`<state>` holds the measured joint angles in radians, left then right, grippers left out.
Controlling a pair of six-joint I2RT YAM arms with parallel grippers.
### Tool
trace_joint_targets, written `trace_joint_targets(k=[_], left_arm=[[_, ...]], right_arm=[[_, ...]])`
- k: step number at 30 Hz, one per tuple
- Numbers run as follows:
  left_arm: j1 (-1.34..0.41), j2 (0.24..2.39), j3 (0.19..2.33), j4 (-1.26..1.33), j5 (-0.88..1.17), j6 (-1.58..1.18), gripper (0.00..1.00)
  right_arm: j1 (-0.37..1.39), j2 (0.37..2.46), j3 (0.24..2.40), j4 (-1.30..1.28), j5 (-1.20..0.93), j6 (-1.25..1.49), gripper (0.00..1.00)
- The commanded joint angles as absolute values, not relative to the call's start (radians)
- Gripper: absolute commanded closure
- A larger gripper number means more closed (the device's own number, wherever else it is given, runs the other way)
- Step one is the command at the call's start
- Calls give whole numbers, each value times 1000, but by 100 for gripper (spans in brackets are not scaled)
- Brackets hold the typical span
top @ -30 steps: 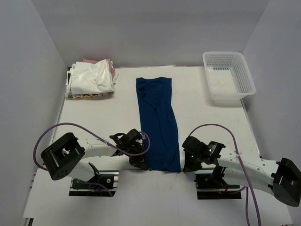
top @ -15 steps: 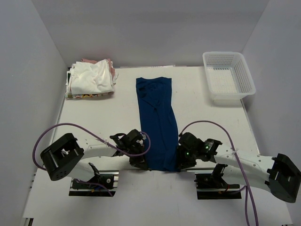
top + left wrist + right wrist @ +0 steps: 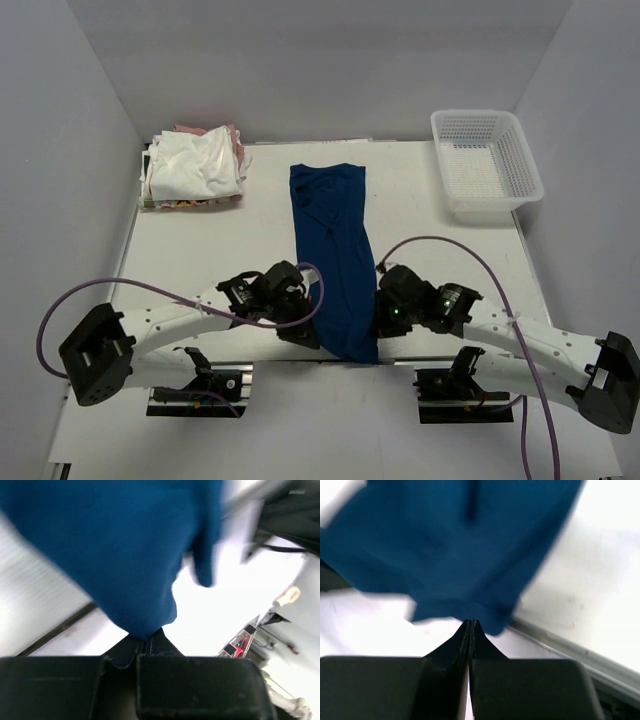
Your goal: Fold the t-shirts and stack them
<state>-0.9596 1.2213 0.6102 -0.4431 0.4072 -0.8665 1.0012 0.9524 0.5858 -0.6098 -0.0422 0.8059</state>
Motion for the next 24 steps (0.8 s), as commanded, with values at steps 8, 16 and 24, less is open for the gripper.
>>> trace_joint_targets(k=[8, 16, 24], left_arm=[[-943, 1233, 788, -523, 391, -739, 100], [-943, 1261, 752, -554, 391, -742, 100], [-943, 1261, 742, -554, 391, -762, 100]], right_arm=[[962, 1092, 821, -704, 149, 658, 100], [991, 990, 628, -640, -121, 416, 51], [1084, 1088, 558, -543, -132, 437, 10]])
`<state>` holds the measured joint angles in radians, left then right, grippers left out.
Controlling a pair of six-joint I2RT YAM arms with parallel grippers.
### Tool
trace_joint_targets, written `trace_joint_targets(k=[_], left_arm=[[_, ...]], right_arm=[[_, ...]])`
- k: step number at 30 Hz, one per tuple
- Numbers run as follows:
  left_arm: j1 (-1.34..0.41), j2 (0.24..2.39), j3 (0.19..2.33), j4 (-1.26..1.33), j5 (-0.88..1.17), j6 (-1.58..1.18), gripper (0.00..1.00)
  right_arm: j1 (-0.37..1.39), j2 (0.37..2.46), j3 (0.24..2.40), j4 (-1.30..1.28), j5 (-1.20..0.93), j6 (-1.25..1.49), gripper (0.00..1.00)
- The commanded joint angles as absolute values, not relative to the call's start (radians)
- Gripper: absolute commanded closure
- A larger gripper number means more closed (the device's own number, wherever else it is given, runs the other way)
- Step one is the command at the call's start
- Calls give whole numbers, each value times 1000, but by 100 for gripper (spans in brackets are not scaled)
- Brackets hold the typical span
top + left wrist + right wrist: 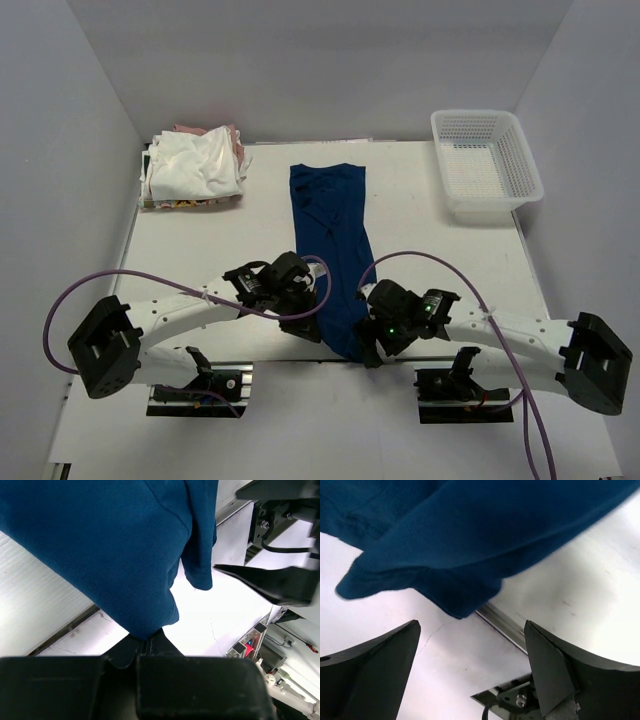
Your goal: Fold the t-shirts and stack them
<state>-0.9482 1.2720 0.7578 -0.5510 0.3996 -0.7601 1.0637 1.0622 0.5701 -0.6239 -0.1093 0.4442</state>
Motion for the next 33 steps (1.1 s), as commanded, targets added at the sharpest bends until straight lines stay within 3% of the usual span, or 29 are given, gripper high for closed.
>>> trace_joint_targets(k=[1, 7, 10, 13, 14, 15, 16, 17, 26, 33], left_arm=[[-943, 1261, 742, -554, 391, -762, 100], [-943, 1261, 732, -554, 391, -772, 100], [-943, 1252, 723, -554, 391, -772, 100], [-943, 1241, 723, -554, 391, -781, 100], [-943, 1241, 723, -554, 381, -781, 100], [-943, 1230, 723, -554, 380, -781, 100], [-943, 1230, 723, -563, 371, -781, 100], [-943, 1230, 723, -563, 371, -781, 100], [-943, 1230, 770, -563, 333, -772, 100], [-847, 1276, 836, -592, 236, -795, 100]], right_arm=[[1085, 1098, 558, -502, -138, 452, 12], [1100, 1137, 517, -430, -115, 514, 17], [1103, 1138, 514, -400, -113, 523, 27], [1101, 1150, 509, -385, -132, 537, 46], [1104, 1157, 508, -391, -135, 541, 57], [1101, 1155, 500, -396, -143, 548, 80], [1104, 1157, 502, -405, -138, 554, 94], [1106, 1140, 505, -431, -120, 561, 100], [1097, 1109, 681, -587, 40, 543, 100], [1054, 1203, 856, -680, 379, 592, 100]])
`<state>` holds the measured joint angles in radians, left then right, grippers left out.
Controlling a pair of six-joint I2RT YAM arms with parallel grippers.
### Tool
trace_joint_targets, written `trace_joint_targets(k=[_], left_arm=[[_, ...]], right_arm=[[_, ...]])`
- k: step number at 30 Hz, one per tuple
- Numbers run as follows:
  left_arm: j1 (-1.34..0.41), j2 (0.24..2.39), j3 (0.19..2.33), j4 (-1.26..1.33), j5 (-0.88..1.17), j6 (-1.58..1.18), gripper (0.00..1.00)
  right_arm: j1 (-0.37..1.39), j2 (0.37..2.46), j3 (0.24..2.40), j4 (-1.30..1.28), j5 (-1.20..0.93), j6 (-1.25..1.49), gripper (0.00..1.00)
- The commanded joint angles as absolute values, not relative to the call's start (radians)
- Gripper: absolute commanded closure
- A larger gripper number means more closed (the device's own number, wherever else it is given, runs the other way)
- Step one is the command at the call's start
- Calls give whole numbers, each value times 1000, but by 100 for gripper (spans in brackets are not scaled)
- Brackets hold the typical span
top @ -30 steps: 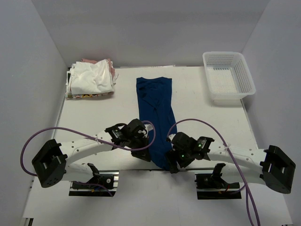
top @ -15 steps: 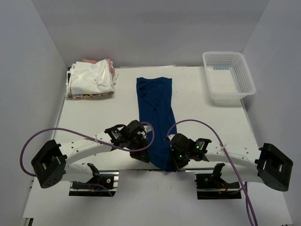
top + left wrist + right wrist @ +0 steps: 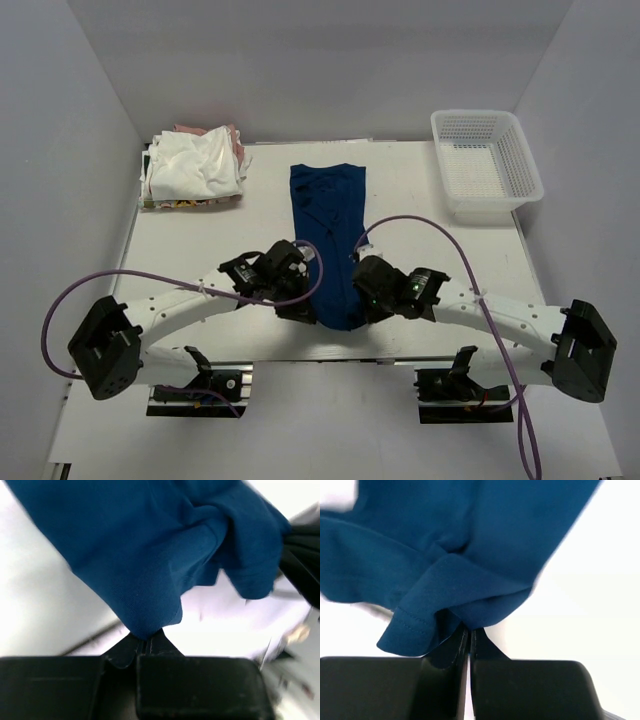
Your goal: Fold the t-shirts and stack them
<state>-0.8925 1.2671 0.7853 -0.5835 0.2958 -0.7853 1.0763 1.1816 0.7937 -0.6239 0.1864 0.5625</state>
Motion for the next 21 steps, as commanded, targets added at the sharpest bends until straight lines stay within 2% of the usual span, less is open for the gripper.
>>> trace_joint_targets(k=[1, 10, 21], left_arm=[[-835, 1290, 847, -592, 216, -784, 100], [-700, 1430, 1066, -609, 43, -732, 100], [-565, 1627, 1224, -563, 103, -647, 100]], right_arm=[[1042, 1210, 862, -673, 424, 586, 100], [910, 1385, 997, -437, 523, 418, 100], [752, 1587, 1161, -314, 347, 305, 100]])
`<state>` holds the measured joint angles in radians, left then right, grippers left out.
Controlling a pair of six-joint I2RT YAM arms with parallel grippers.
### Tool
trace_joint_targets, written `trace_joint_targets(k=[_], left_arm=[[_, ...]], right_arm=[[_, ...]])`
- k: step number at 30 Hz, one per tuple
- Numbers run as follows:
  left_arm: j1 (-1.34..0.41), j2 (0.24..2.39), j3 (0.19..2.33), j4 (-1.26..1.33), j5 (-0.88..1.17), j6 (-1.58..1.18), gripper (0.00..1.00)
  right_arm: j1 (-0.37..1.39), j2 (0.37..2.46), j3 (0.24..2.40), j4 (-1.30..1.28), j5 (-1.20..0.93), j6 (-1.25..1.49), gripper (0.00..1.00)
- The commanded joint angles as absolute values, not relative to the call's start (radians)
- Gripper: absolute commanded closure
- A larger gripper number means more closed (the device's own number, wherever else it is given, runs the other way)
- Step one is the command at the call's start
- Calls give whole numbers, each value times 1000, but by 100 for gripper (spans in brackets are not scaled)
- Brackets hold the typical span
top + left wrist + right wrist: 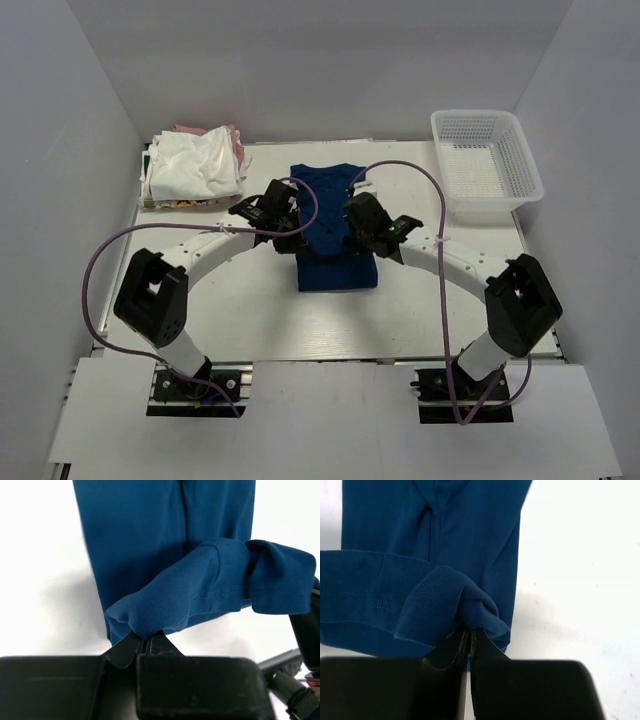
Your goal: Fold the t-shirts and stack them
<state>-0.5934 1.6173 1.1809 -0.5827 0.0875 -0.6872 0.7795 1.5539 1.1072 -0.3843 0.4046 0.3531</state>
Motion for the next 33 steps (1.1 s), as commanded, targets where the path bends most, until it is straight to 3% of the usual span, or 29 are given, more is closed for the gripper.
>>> trace_joint_targets(k=[1, 13, 14, 16, 17, 18, 19, 21, 22, 23, 26, 33], left_arm=[[-565, 1638, 1224, -563, 112, -647, 100], [-497, 1781, 1287, -459, 199, -585, 100], [-497, 1793, 1305, -450, 199, -584, 100], [-479, 1831, 1328, -433, 209, -572, 69], [-479, 1845, 1338, -422, 209, -572, 62], [-466, 1858, 1370, -413, 209, -572, 57], [-447, 1874, 1399, -413, 190, -562, 41], [-420, 1936, 1528, -469, 146, -552, 29], [-396, 1953, 1570, -488, 132, -552, 10], [-385, 1965, 1604, -503, 132, -540, 0], [-373, 1942, 1647, -515, 161, -529, 0], [-373, 1659, 1306, -469, 156, -546, 0]], right_arm=[[736, 1598, 1176, -319, 324, 302, 100], [640, 1775, 1267, -305, 213, 296, 100], [629, 1795, 1291, -295, 213, 299, 96], [615, 1840, 1316, -299, 207, 301, 60], [609, 1870, 1351, -293, 204, 290, 28], [598, 1888, 1383, -288, 204, 288, 22], [586, 1904, 1406, -282, 210, 287, 19], [551, 1968, 1518, -297, 203, 287, 12], [543, 1985, 1541, -313, 192, 291, 12], [538, 1990, 1593, -324, 166, 290, 10], [535, 1904, 1501, -319, 95, 262, 10], [552, 1599, 1134, -210, -154, 207, 10]])
